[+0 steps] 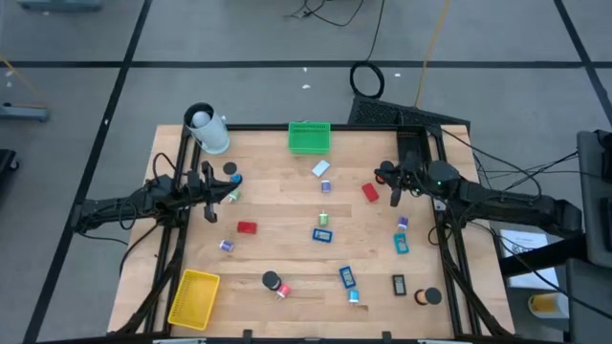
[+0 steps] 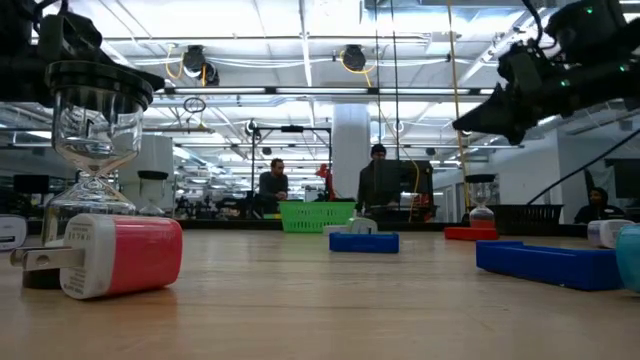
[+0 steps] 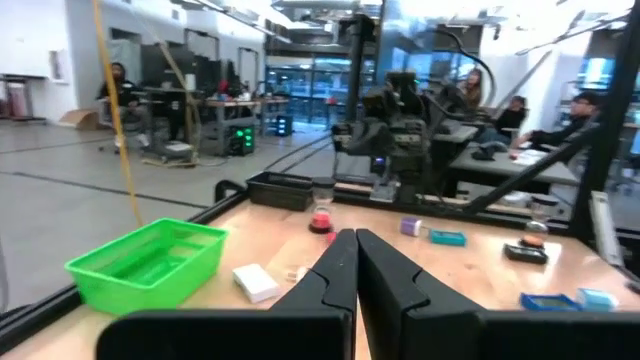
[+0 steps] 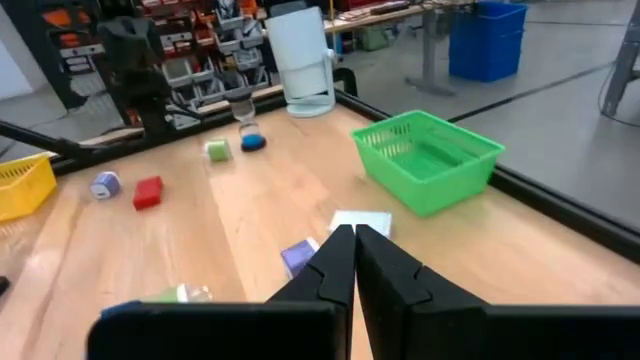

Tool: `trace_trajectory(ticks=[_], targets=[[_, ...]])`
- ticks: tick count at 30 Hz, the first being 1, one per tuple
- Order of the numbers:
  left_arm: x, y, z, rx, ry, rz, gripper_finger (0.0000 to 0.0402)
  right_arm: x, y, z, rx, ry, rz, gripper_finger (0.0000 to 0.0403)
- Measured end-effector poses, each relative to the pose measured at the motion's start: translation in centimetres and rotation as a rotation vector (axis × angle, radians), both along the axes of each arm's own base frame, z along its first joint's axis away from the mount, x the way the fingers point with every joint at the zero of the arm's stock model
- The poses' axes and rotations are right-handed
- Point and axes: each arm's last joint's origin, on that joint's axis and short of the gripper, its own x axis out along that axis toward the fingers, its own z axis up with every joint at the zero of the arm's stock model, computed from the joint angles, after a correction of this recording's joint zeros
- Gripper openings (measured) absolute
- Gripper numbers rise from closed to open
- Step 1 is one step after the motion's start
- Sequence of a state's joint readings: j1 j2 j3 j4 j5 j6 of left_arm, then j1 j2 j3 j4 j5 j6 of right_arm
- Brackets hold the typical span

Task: Pick & Place Office items
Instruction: Put the right red timer into the yellow basket

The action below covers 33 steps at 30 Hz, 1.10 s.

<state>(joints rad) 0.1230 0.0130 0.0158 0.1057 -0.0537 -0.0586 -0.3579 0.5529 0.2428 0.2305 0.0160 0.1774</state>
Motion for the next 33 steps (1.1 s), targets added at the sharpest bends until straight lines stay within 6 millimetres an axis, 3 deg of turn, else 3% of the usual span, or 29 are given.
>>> trace_trajectory(ticks=[8,20,29,33], targets=[[0.0,-0.1,0.0,-0.005,-0.001,-0.028,0.0035,1.7,0.7,2.5,0.015,0.109,-0.036,0.0009],[0.0,-0.1,0.2,-0.043,-0.030,-0.032,0.0037,3.4,2.2,5.4,0.233,0.465,-0.202,0.0009],[0.0,-0.1,0.1,-0.046,-0.021,-0.024,0.0037,5.8,3.8,4.6,0.394,0.696,-0.259,0.0010],[0.0,0.0,0.1,-0.005,-0.009,0.008,0.0037,6.3,4.7,3.8,0.459,0.742,-0.284,0.0034]])
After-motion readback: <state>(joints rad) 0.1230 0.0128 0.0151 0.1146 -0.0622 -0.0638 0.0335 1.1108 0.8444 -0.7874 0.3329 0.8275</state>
